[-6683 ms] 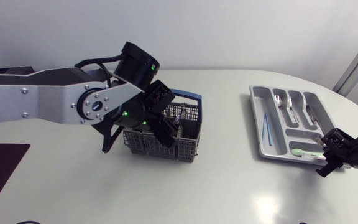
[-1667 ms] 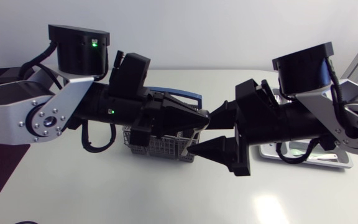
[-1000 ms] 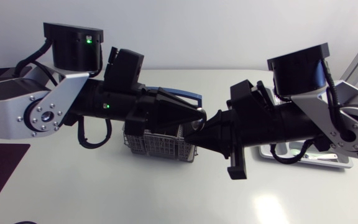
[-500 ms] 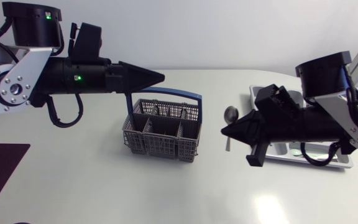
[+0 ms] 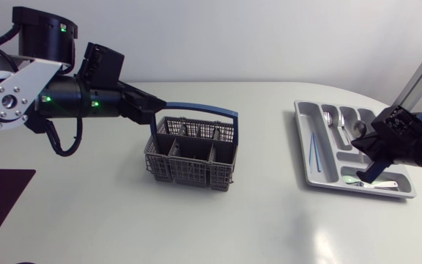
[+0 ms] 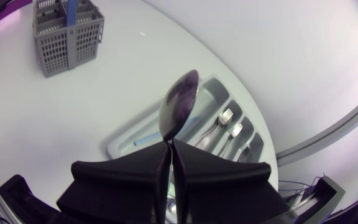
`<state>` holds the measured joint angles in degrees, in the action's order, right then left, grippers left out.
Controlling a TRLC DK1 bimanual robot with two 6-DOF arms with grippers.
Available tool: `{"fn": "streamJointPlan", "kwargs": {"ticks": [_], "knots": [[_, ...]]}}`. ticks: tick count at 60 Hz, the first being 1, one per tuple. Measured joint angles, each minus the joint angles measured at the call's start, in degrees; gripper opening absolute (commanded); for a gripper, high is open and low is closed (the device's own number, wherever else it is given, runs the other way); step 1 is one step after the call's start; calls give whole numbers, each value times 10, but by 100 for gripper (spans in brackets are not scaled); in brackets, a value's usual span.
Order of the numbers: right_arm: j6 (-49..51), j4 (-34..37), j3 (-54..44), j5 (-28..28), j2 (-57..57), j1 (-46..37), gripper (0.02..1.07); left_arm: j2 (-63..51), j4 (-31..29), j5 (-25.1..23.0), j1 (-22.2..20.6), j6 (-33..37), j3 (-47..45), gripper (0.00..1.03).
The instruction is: Unload the cutlery basket into the drawer organizer.
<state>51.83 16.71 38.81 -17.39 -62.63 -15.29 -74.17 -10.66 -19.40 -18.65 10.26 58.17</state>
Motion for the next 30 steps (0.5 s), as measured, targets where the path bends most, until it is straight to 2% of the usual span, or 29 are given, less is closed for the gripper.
{"fn": "streamJointPlan", "kwargs": {"ticks": [13,20,30], "knots": [[77,-76,-30,38,-79,-85,8,0,-7,50,3,20,0,42],[111,-145,-41,66,-126,-109,8,0,-15,69,5,25,0,43],[134,-202,-45,92,-186,-133,8,0,-20,87,5,31,0,43]]}}
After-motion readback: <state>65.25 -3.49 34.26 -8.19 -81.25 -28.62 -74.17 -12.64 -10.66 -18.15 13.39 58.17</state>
